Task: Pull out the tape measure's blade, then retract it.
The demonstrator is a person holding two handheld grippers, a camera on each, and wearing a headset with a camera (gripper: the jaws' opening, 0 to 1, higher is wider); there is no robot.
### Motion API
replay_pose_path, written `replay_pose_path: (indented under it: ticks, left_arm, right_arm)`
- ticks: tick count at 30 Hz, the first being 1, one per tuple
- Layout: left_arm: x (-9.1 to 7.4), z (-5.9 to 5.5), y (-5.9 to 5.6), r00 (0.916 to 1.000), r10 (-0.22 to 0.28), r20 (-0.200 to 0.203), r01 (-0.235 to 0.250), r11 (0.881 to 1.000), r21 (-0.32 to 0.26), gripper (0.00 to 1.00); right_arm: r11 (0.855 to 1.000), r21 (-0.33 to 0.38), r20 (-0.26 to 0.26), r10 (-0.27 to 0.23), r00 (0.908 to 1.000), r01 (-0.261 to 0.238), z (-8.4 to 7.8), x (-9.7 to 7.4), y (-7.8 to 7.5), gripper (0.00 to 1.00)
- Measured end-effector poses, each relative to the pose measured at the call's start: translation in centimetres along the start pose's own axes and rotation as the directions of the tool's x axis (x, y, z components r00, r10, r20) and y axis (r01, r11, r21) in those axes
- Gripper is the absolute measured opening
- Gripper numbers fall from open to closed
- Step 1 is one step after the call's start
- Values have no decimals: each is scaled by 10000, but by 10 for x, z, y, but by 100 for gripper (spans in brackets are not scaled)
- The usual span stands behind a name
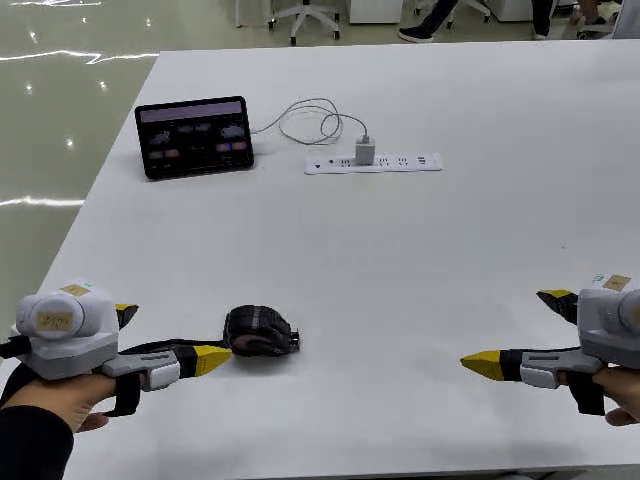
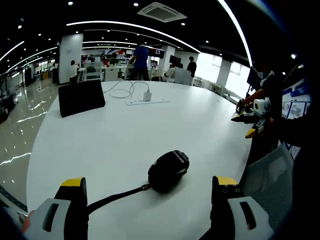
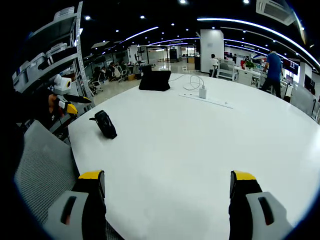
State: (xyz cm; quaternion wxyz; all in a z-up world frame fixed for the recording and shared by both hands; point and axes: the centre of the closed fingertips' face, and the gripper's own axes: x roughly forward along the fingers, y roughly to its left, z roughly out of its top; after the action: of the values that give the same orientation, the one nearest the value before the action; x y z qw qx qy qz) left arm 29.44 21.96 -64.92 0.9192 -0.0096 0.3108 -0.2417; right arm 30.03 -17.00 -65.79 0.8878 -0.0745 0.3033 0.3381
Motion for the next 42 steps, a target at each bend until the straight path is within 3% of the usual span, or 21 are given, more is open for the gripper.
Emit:
replay_pose_path:
  ticks: [5, 10, 22, 31, 42]
  left_arm:
    - [-1, -4, -5, 9999, -143, -46, 143, 9999, 55, 100]
    - [-5, -11, -2, 9999, -55, -102, 55, 10000, -18, 100]
    - [-9, -15, 3, 9998, -31, -206, 25, 9996, -277, 100]
    - [-9, -20, -2, 9987, -297, -414, 284, 9991, -326, 100]
    - [-10, -20, -2, 9988, -271, -406, 258, 9992, -321, 100]
  right_arm:
    - [10000, 8, -57, -26, 10000, 27, -5, -5, 1, 100]
    - [9999, -92, -82, -47, 10000, 46, -5, -8, 1, 100]
    - [9997, -227, -226, 6, 9997, -11, -6, -8, 0, 100]
    - [9998, -195, -334, -29, 9994, 22, -11, -10, -2, 100]
    - [9998, -196, -397, -17, 9992, 9, -14, -11, -2, 100]
